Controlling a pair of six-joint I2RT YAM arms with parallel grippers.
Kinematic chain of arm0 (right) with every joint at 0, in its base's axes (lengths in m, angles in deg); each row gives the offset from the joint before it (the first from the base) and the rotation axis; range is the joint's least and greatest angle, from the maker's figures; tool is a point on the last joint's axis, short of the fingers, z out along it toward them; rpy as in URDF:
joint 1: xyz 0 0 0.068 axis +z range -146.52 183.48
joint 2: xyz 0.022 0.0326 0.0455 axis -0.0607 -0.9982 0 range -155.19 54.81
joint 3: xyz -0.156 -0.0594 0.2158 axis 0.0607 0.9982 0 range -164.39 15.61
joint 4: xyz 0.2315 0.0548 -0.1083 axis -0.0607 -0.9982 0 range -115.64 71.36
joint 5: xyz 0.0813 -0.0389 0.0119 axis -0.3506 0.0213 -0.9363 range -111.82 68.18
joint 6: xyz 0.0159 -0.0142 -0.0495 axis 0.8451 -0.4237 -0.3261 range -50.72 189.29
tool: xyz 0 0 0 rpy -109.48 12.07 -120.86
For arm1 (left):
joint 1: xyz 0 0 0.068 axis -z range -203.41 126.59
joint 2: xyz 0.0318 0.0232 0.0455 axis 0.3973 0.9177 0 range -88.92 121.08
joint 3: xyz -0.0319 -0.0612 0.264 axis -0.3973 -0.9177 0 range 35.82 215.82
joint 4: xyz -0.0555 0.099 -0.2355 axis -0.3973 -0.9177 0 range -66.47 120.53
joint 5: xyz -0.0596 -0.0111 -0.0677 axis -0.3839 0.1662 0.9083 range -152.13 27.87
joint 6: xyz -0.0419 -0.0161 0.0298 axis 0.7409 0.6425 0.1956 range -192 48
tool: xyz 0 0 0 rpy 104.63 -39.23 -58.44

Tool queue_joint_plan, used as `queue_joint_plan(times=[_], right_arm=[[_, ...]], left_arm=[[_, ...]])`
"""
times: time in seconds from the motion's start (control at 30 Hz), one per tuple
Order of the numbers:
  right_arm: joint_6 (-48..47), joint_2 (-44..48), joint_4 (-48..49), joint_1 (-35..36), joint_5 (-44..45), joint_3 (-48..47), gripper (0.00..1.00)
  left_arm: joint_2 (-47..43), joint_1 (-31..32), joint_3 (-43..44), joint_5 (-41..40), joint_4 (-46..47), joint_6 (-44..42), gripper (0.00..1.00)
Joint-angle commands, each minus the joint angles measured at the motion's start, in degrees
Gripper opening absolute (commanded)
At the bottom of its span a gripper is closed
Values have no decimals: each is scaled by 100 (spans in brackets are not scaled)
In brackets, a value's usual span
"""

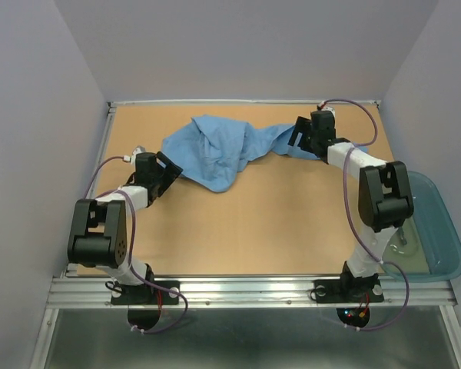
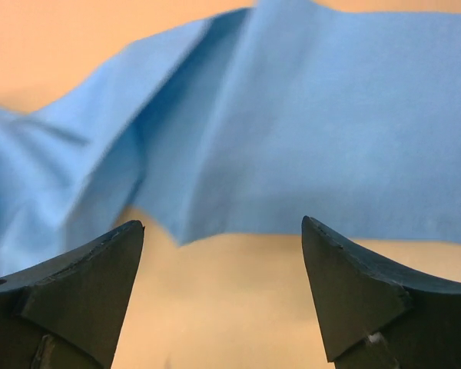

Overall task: Fold and stack the long sleeve shirts
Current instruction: Flatten the shirt out

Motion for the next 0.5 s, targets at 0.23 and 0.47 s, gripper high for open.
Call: queue_joint_plan(times=[0.23, 0.47], right_arm=[[-75, 2165, 246, 913, -659, 1678, 89], [181, 2525, 404, 1080, -975, 1899, 89]], left_arm=[[945, -74, 1015, 185, 489, 109, 46], [359, -74, 1358, 300, 174, -391, 0]])
